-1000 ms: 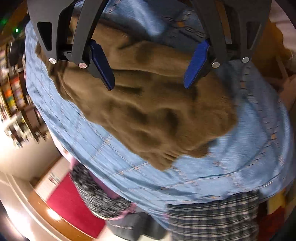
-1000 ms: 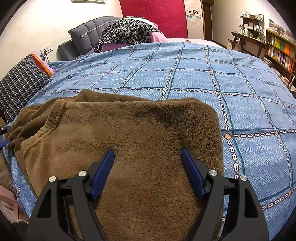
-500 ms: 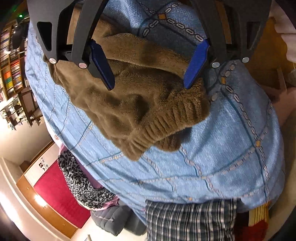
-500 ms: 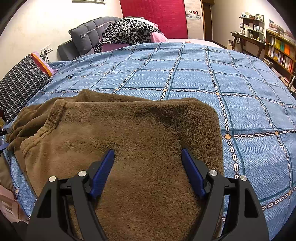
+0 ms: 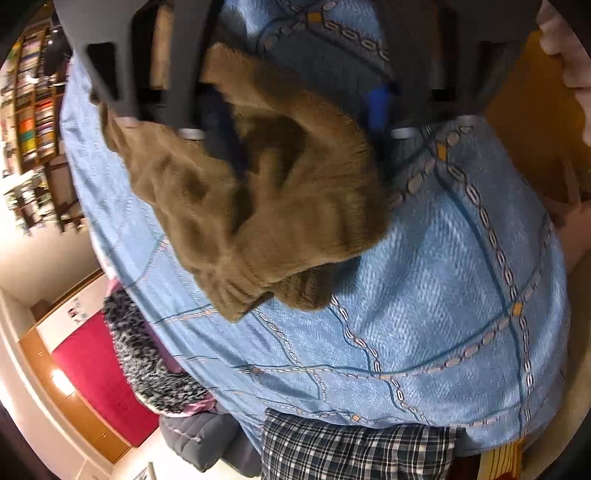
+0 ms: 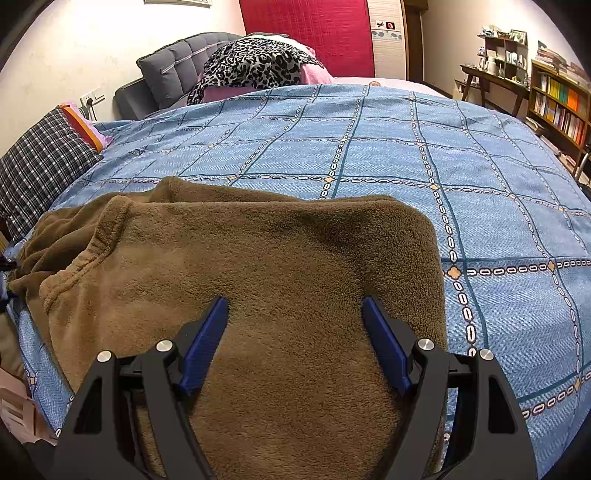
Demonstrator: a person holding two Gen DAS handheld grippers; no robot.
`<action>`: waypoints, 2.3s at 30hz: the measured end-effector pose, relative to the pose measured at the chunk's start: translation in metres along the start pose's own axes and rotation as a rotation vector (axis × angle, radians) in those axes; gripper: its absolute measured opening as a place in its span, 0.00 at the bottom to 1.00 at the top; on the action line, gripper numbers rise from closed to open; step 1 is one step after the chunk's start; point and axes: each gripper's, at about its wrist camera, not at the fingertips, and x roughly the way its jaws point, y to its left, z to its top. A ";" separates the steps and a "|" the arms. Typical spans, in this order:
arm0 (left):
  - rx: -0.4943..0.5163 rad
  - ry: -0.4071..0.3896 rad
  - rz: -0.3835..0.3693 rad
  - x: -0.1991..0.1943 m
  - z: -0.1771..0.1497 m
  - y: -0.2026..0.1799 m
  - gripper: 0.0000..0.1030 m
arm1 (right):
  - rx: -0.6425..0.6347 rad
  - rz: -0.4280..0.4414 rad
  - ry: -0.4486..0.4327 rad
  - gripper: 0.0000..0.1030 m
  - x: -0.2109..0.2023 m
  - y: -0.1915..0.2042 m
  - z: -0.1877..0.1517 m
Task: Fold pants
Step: 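Grasp the waistband corner of the pants with the left tool, then lift the waistband with the left tool and fold it over the pants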
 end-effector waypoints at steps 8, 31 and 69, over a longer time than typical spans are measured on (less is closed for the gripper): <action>0.149 -0.120 -0.080 -0.026 0.030 -0.043 0.21 | -0.004 -0.007 0.000 0.75 0.000 -0.001 0.001; 0.052 -0.024 0.027 0.018 0.043 -0.013 0.77 | -0.022 -0.028 -0.002 0.76 0.004 -0.001 0.002; 0.746 -0.096 -0.431 -0.074 -0.079 -0.292 0.18 | 0.114 0.117 -0.038 0.81 -0.023 -0.014 0.013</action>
